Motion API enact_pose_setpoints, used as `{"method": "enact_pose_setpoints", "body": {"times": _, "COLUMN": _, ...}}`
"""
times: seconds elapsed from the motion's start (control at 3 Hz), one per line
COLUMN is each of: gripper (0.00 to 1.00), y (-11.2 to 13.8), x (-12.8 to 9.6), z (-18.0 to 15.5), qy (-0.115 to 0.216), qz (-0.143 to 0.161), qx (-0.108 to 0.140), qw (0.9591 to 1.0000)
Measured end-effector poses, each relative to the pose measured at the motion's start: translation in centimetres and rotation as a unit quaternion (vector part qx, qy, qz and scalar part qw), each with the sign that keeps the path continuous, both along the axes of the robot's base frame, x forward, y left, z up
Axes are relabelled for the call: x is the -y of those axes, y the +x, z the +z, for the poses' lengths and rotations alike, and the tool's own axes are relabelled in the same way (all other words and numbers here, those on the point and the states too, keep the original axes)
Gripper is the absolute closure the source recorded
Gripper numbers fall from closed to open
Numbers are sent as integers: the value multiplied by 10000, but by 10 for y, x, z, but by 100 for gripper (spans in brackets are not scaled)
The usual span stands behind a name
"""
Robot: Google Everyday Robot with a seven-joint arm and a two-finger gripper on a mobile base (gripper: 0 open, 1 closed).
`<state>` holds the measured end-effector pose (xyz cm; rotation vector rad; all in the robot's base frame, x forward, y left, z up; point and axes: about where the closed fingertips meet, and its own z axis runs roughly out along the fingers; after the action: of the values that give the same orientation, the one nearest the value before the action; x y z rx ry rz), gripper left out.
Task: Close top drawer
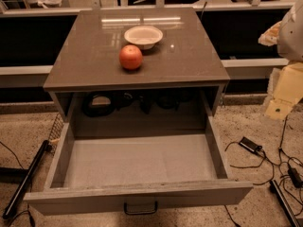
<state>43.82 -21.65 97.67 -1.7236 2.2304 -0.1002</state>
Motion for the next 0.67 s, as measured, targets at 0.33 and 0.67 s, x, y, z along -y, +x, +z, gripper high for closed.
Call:
{"method": "enact_pose_setpoints", "body": {"times": 0.33, "gripper": 0, "y": 0, "x": 0, "z": 0, "qy": 0, "qz": 0, "qx": 0, "qw": 10000}}
{"method": "enact_pose_setpoints", "body": {"times": 0.67, "gripper": 0, "y": -2, "x": 3, "z": -16, "qy": -45, "qz": -49, "qx": 52, "qw": 10000}}
